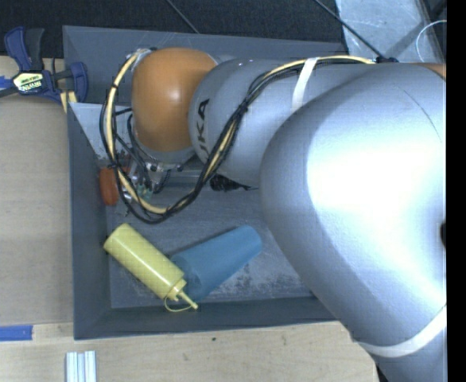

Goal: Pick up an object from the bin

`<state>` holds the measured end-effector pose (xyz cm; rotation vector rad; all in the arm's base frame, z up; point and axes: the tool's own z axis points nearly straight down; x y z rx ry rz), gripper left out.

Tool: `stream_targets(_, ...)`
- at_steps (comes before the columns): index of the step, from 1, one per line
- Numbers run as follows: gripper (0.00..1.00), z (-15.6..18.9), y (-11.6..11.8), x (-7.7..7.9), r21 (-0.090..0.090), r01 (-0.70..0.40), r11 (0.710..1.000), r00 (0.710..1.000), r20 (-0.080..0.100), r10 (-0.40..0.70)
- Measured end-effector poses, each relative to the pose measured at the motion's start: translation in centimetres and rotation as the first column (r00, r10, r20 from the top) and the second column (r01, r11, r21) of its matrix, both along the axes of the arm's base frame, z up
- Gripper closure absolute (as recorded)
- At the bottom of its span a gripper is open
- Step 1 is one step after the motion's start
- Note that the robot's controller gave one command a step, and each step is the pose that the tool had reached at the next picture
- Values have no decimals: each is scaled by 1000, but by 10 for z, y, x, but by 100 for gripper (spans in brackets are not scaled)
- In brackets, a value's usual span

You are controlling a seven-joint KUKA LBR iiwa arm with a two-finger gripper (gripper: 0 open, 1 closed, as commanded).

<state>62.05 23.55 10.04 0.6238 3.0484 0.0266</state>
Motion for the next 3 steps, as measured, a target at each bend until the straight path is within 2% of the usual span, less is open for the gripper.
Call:
stream_targets(1,0,-30,6,7,-9,-159,987,987,-28,158)
stream_targets(2,100,-30,7,6,5,184,983,983,-10,-184)
stream_targets(3,100,-30,7,6,5,184,983,983,-10,-184)
